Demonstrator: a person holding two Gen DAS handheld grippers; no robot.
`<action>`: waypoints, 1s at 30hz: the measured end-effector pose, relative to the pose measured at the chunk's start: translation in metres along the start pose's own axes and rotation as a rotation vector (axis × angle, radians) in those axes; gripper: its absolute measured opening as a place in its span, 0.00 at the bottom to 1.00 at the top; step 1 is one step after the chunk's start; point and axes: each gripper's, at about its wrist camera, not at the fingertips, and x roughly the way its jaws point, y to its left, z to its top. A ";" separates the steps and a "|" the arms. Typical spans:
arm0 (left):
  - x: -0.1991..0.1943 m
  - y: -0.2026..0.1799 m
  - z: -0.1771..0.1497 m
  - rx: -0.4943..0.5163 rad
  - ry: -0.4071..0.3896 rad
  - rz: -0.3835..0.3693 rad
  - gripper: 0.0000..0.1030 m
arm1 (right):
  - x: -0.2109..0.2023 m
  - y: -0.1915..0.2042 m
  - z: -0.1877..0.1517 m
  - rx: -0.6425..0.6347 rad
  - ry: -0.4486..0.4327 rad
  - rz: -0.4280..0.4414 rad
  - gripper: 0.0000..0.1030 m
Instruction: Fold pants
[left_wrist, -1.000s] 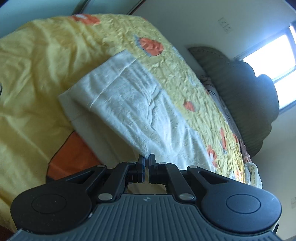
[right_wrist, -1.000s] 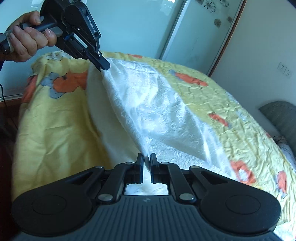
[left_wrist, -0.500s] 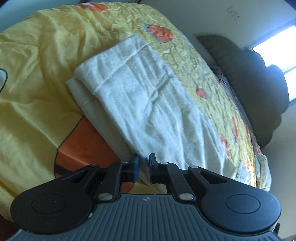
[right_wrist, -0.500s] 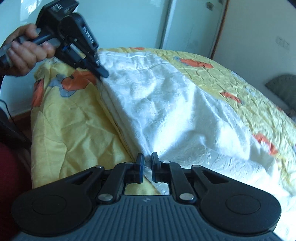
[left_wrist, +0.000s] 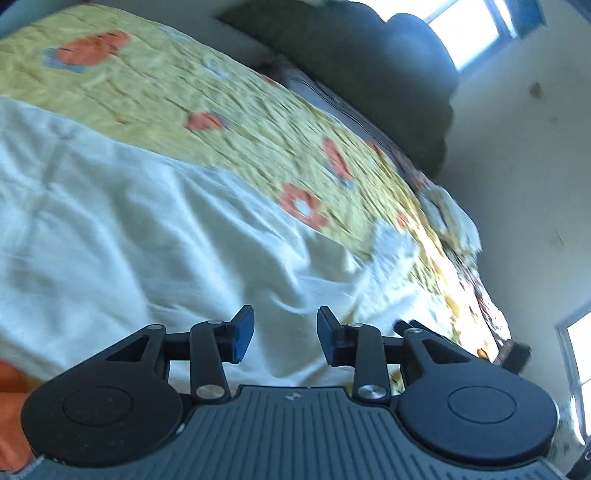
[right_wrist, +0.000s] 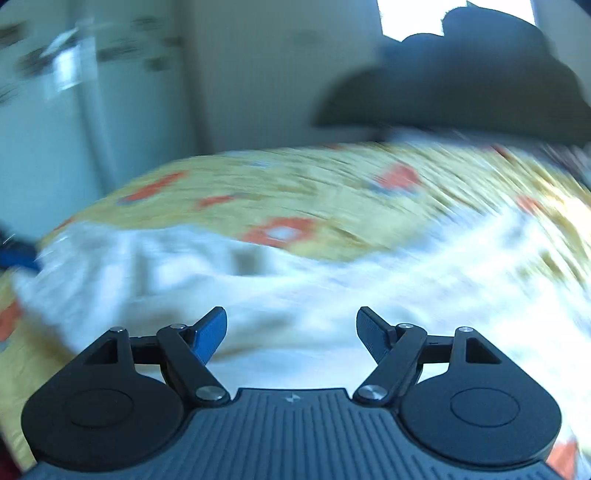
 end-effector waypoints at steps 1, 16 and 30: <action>0.014 -0.012 -0.001 0.039 0.034 -0.043 0.45 | 0.001 -0.018 -0.004 0.076 0.027 -0.022 0.79; 0.143 -0.104 -0.033 0.442 0.235 -0.069 0.56 | -0.033 -0.134 -0.018 0.326 -0.155 -0.350 0.96; 0.151 -0.105 -0.031 0.511 0.127 0.060 0.59 | 0.030 -0.175 0.028 0.157 -0.009 -0.473 0.96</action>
